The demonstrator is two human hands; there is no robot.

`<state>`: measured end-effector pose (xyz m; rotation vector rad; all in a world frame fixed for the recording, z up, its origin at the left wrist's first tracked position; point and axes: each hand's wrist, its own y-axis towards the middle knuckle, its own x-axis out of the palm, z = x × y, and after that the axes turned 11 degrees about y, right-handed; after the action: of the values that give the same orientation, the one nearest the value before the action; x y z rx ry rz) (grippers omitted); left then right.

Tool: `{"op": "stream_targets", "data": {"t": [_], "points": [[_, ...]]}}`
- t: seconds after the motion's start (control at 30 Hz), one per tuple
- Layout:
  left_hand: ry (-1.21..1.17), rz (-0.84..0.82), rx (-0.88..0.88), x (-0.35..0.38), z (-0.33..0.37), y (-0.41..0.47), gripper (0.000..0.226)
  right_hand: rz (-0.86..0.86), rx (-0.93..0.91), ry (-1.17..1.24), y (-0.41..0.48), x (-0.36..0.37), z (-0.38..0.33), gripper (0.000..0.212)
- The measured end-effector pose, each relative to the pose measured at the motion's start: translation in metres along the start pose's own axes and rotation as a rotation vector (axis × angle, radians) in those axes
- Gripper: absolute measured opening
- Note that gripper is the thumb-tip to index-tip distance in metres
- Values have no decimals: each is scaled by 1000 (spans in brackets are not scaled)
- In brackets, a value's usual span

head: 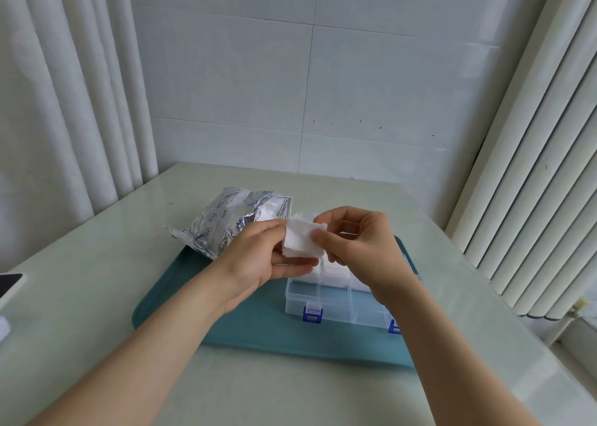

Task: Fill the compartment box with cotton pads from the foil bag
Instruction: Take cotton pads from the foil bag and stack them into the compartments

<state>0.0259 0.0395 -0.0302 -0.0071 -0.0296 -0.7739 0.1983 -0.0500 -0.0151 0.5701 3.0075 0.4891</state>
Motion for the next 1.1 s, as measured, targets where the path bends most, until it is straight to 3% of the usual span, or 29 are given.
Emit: {"op": "stream_targets", "data": {"t": [0.13,0.3,0.43,0.77,0.97,1.1], "points": [[-18,-5,1,0,0,1,47,22,-9,-12,0,1,1,4],[177,-1,117,-2,-4,0,25,40,-2,-76,0,4,2,6],[257,21,147,-2,-4,-1,28,116,-25,-112,2,5,4,7],[355,-14,209,3,-5,-2,34,72,100,-78,7,0,6,9],[357,-11,194,2,-7,-2,30,45,114,98,6,-1,3,16],[321,33,159,1,-9,-1,23,107,-51,254,8,-4,0,12]]}}
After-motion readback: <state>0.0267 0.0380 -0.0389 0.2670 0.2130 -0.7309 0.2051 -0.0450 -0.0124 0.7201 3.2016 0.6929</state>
